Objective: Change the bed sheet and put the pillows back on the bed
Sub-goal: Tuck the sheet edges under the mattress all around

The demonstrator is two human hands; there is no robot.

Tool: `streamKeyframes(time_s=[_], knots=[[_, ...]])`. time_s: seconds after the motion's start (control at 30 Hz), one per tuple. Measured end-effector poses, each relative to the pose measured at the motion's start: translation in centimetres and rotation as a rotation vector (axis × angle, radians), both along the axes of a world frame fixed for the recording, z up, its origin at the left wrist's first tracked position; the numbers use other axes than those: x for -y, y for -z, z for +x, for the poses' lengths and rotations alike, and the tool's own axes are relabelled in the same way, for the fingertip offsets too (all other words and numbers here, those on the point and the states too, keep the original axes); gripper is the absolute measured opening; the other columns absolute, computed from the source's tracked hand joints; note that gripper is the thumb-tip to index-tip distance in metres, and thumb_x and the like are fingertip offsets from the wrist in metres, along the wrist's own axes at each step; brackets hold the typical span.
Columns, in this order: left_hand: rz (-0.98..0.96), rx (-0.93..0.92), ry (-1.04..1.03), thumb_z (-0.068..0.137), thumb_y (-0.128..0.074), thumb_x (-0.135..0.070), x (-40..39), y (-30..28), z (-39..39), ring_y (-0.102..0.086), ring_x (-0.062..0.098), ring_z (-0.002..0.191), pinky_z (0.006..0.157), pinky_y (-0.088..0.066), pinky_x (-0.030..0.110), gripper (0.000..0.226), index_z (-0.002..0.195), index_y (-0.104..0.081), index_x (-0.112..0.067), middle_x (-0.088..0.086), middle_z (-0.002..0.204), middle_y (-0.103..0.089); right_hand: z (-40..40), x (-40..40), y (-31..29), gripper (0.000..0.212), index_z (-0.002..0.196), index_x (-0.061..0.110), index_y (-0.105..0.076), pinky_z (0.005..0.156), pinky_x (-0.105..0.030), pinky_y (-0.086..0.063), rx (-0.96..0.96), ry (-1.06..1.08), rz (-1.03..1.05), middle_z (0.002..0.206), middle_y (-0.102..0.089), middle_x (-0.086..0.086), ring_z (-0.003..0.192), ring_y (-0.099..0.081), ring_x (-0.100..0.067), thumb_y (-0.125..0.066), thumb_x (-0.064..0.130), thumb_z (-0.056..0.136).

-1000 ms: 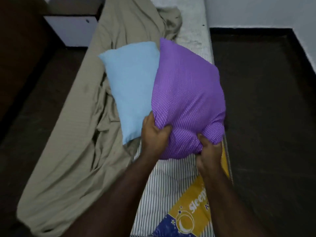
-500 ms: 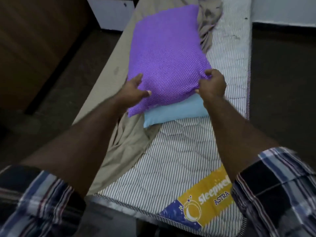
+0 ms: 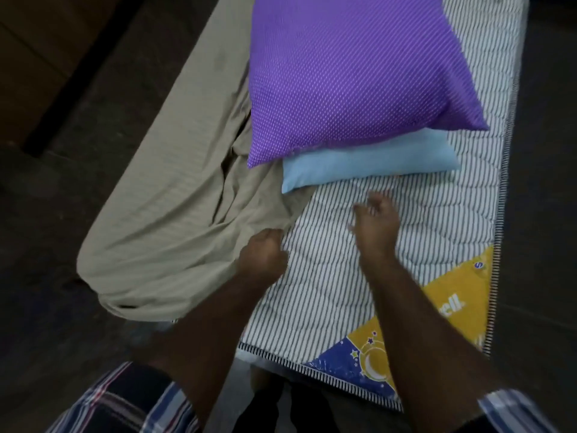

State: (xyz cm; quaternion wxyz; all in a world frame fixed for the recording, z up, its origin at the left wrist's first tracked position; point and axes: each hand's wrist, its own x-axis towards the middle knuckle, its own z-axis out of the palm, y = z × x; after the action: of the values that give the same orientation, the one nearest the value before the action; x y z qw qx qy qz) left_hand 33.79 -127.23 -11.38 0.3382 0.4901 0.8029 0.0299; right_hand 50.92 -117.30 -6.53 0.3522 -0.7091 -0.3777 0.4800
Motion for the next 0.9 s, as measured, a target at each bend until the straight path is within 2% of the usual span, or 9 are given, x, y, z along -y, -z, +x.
streamKeyframes(time_s=[0.03, 0.13, 0.23, 0.4, 0.5, 0.57, 0.7, 0.8, 0.9], knots=[[0.02, -0.033, 0.033, 0.091, -0.059, -0.031, 0.0, 1.0, 0.2, -0.049, 0.03, 0.13, 0.109, -0.042, 0.045, 0.056, 0.143, -0.045, -0.016, 0.009, 0.143, -0.051, -0.6, 2.2, 1.4, 0.042, 0.128, 0.018, -0.059, 0.086, -0.046, -0.06, -0.036, -0.088, -0.094, 0.126, -0.06, 0.003, 0.105, -0.065, -0.02, -0.07, 0.016, 0.088], [0.051, -0.118, 0.05, 0.091, -0.06, -0.029, -0.8, 3.4, -0.2, -0.05, 0.035, 0.127, 0.105, -0.044, 0.051, 0.064, 0.148, -0.037, -0.015, 0.014, 0.144, -0.047, -2.0, 7.0, 4.9, 0.038, 0.126, 0.015, -0.06, 0.074, -0.039, -0.06, -0.149, -0.215, -0.291, 0.114, -0.066, -0.008, 0.092, -0.068, -0.024, -0.066, 0.005, 0.09], [0.071, -0.156, 0.026, 0.096, -0.046, -0.02, -1.8, 4.4, -1.0, -0.059, 0.036, 0.116, 0.097, -0.049, 0.051, 0.045, 0.142, -0.045, -0.018, 0.013, 0.132, -0.057, -2.4, 8.8, 6.7, 0.034, 0.123, 0.012, -0.058, 0.062, -0.032, -0.054, -0.259, -0.176, -0.391, 0.093, -0.069, -0.011, 0.071, -0.063, -0.018, -0.061, -0.002, 0.092], [0.106, 0.406, 0.083, 0.103, -0.047, -0.032, -0.7, 1.8, 1.7, -0.062, 0.015, 0.116, 0.098, -0.043, 0.022, 0.034, 0.133, -0.061, -0.023, 0.0, 0.129, -0.067, -2.3, 7.8, 7.0, 0.032, 0.123, 0.006, -0.057, 0.064, -0.037, -0.052, -0.362, 0.004, -0.391, 0.094, -0.067, -0.014, 0.08, -0.064, -0.026, -0.063, 0.01, 0.092], [0.072, 0.559, 0.129, 0.1, -0.049, -0.025, 0.8, -0.1, 3.5, -0.062, 0.01, 0.113, 0.097, -0.046, 0.027, 0.033, 0.13, -0.063, -0.029, -0.005, 0.128, -0.067, -2.2, 5.6, 5.7, 0.028, 0.102, 0.015, -0.069, 0.081, -0.048, -0.06, -0.216, -0.002, -0.252, 0.098, -0.073, -0.011, 0.091, -0.072, -0.031, -0.073, 0.032, 0.08], [0.049, 0.598, 0.176, 0.097, -0.049, -0.025, 1.8, -1.0, 4.2, -0.062, 0.008, 0.104, 0.093, -0.048, 0.029, 0.033, 0.125, -0.066, -0.03, -0.007, 0.122, -0.069, -1.8, 4.5, 4.4, 0.02, 0.094, 0.018, -0.07, 0.083, -0.044, -0.06, -0.112, -0.059, -0.186, 0.097, -0.074, -0.007, 0.089, -0.072, -0.025, -0.076, 0.032, 0.081], [-0.08, 0.739, 0.248, 0.098, -0.055, -0.025, 4.6, -3.1, 5.8, -0.055, -0.006, 0.069, 0.068, -0.041, 0.017, 0.025, 0.116, -0.071, -0.02, -0.007, 0.093, -0.069, 0.4, 3.9, 4.2, 0.036, 0.113, 0.009, -0.068, 0.083, -0.033, -0.057, 0.091, -0.084, -0.173, 0.104, -0.072, -0.008, 0.092, -0.07, -0.026, -0.069, 0.024, 0.08], [-0.164, 0.733, 0.347, 0.093, -0.057, -0.032, 7.0, -4.3, 7.0, -0.058, 0.001, 0.081, 0.075, -0.043, 0.018, 0.029, 0.114, -0.072, -0.019, 0.002, 0.109, -0.072, 2.6, 6.8, 4.6, 0.048, 0.12, 0.0, -0.064, 0.092, -0.036, -0.048, 0.254, 0.006, -0.229, 0.119, -0.066, -0.023, 0.111, -0.062, -0.039, -0.051, 0.026, 0.081], [-0.253, 0.714, 0.456, 0.097, -0.057, -0.028, 9.7, -5.0, 8.3, -0.059, 0.004, 0.087, 0.078, -0.045, 0.02, 0.02, 0.106, -0.074, -0.023, -0.005, 0.102, -0.072, 5.2, 12.0, 4.2, 0.034, 0.123, -0.002, -0.06, 0.096, -0.04, -0.042, 0.328, 0.181, -0.245, 0.124, -0.062, -0.026, 0.117, -0.056, -0.044, -0.048, 0.014, 0.096]])
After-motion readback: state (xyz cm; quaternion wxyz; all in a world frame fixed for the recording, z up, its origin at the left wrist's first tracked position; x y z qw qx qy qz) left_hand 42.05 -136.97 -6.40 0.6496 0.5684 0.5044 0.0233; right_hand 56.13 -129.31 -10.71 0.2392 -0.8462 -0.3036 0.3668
